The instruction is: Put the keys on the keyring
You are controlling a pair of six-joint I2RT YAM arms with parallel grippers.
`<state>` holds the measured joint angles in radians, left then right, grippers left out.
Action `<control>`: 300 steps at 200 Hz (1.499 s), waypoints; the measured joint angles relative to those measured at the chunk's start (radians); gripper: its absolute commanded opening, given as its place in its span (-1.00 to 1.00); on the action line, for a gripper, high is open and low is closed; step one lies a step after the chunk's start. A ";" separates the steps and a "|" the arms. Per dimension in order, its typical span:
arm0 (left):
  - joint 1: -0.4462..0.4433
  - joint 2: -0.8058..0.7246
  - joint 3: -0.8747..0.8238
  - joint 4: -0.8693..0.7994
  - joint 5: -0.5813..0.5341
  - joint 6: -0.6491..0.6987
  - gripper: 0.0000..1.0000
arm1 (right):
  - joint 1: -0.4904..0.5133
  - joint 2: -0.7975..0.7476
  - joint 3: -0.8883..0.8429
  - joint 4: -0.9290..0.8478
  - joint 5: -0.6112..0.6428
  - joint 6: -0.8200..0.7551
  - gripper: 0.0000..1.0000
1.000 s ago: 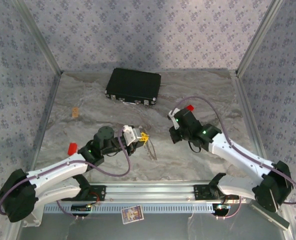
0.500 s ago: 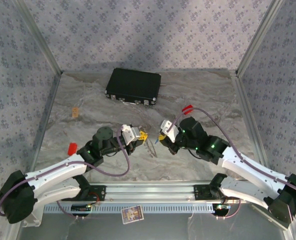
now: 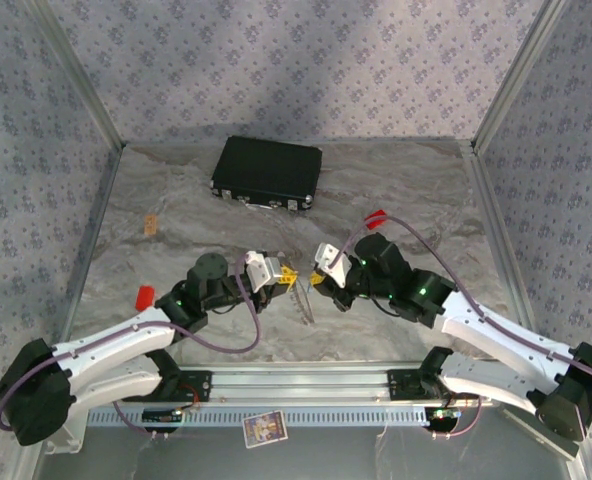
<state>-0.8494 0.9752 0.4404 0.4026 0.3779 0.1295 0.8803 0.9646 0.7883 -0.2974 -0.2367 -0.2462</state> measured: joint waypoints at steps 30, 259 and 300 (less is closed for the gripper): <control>0.000 0.010 0.000 -0.022 0.000 -0.001 -1.00 | 0.035 0.000 0.003 0.008 0.094 -0.035 -1.00; 0.000 0.010 0.004 -0.025 0.005 -0.019 -1.00 | 0.102 0.053 0.000 0.092 0.195 -0.164 -1.00; 0.000 0.010 0.004 -0.025 0.015 -0.019 -1.00 | 0.102 0.058 0.000 0.092 0.180 -0.167 -1.00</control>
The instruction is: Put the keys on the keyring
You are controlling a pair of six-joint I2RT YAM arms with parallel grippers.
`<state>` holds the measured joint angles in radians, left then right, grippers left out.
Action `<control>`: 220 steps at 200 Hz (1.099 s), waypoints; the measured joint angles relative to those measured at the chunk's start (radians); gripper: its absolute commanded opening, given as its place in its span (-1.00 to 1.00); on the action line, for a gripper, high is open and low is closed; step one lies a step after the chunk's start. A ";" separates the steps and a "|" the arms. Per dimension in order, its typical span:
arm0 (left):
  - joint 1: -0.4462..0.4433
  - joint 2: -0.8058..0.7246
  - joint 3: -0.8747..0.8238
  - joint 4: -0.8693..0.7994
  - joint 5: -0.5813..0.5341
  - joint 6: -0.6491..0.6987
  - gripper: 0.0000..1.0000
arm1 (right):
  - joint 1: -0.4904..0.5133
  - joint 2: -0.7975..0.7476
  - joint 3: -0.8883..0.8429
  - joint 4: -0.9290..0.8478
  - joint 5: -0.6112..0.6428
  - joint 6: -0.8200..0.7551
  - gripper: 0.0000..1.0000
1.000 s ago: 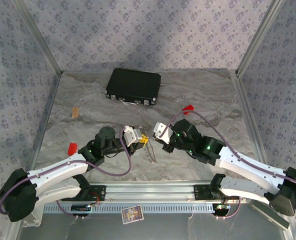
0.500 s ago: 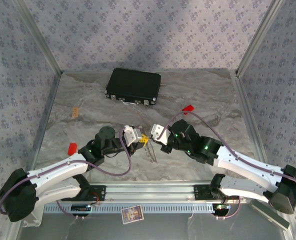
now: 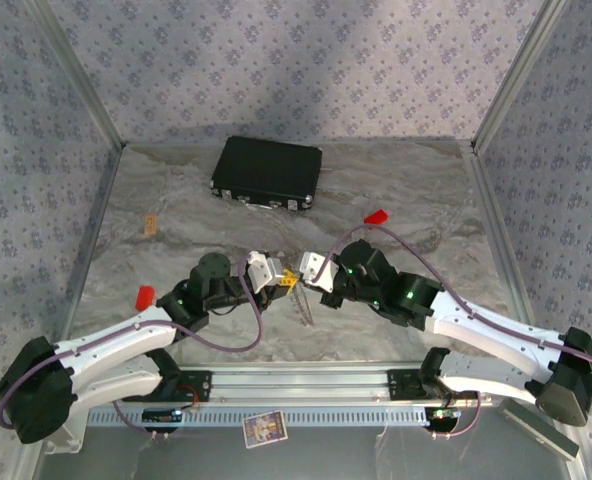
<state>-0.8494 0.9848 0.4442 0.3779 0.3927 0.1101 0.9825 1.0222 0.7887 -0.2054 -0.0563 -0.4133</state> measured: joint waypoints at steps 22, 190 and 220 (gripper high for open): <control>0.000 0.000 0.000 0.000 0.003 0.000 -1.00 | 0.000 0.000 0.000 0.000 -0.003 -0.006 -1.00; 0.000 0.000 0.000 0.005 0.003 0.000 -1.00 | 0.021 -0.024 -0.020 0.004 0.061 -0.032 -1.00; 0.000 0.000 0.000 0.008 0.003 0.000 -1.00 | 0.022 -0.041 -0.025 0.006 0.069 -0.037 -1.00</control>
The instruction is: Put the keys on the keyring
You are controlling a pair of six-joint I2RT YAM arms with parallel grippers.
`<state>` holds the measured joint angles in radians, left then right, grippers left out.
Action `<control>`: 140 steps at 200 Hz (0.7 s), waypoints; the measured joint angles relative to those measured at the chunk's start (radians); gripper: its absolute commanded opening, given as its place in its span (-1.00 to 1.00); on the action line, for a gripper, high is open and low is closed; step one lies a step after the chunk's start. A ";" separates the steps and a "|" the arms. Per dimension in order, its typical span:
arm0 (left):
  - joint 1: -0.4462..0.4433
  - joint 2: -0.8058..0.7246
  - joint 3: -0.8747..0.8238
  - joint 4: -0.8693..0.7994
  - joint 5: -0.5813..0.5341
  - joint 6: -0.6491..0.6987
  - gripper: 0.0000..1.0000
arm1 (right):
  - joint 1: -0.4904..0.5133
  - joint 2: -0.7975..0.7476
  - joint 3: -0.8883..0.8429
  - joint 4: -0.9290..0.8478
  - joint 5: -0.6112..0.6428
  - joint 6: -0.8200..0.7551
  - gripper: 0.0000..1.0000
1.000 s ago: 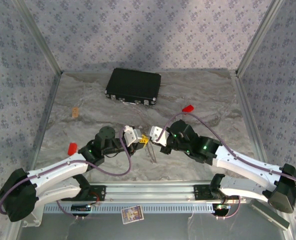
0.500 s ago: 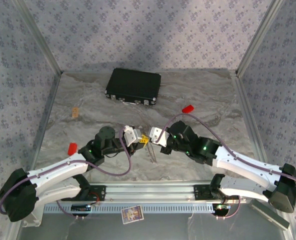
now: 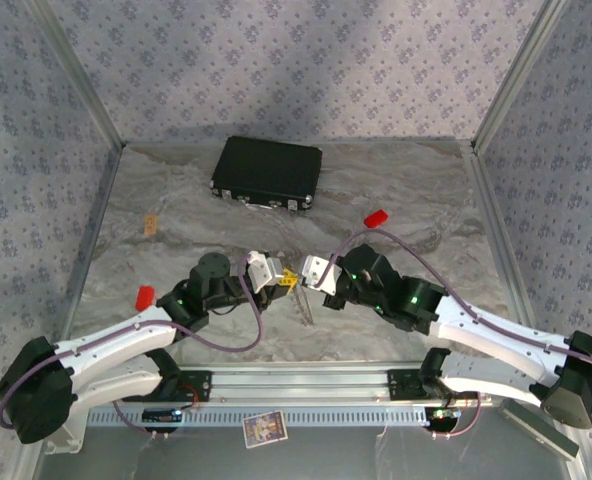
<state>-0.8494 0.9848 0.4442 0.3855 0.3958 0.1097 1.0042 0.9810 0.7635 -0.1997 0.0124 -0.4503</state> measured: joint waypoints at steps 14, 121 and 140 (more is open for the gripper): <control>0.000 0.000 0.000 0.000 0.000 0.000 -1.00 | 0.002 0.000 0.000 0.003 -0.001 -0.003 -1.00; 0.000 0.000 0.000 0.005 0.000 -0.004 -1.00 | 0.006 0.012 0.000 0.017 -0.001 -0.003 -1.00; 0.000 0.000 0.000 0.005 0.001 -0.003 -1.00 | 0.006 0.018 0.000 0.017 -0.002 -0.003 -1.00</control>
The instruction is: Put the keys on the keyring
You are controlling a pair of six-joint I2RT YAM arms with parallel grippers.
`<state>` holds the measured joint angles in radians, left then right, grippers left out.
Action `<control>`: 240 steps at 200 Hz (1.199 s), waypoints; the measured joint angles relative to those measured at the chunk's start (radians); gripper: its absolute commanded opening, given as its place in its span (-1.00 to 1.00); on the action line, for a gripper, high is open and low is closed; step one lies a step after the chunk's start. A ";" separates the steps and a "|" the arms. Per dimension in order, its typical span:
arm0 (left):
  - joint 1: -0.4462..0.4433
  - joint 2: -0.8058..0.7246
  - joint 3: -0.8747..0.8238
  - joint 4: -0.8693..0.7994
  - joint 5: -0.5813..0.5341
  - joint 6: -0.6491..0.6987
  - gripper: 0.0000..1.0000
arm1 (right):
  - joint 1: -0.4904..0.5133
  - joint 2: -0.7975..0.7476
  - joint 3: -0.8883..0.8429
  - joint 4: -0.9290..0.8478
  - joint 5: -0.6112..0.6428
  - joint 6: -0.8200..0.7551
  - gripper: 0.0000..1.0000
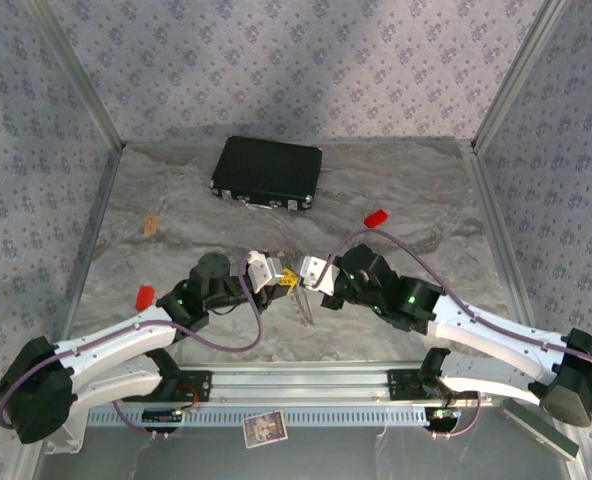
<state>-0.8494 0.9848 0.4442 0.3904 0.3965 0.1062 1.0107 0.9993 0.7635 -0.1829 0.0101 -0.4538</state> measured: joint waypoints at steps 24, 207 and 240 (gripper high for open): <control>0.000 0.000 0.000 -0.002 0.000 0.000 -1.00 | 0.000 0.002 0.000 -0.001 -0.003 0.000 -1.00; 0.000 0.000 0.000 0.002 0.000 -0.003 -1.00 | 0.016 -0.018 -0.015 0.008 0.030 0.000 -1.00; 0.000 0.000 0.000 0.002 0.000 -0.003 -1.00 | 0.016 -0.018 -0.015 0.008 0.025 0.000 -1.00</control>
<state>-0.8494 0.9848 0.4442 0.3923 0.3962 0.1032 1.0264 0.9813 0.7486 -0.1753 0.0349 -0.4541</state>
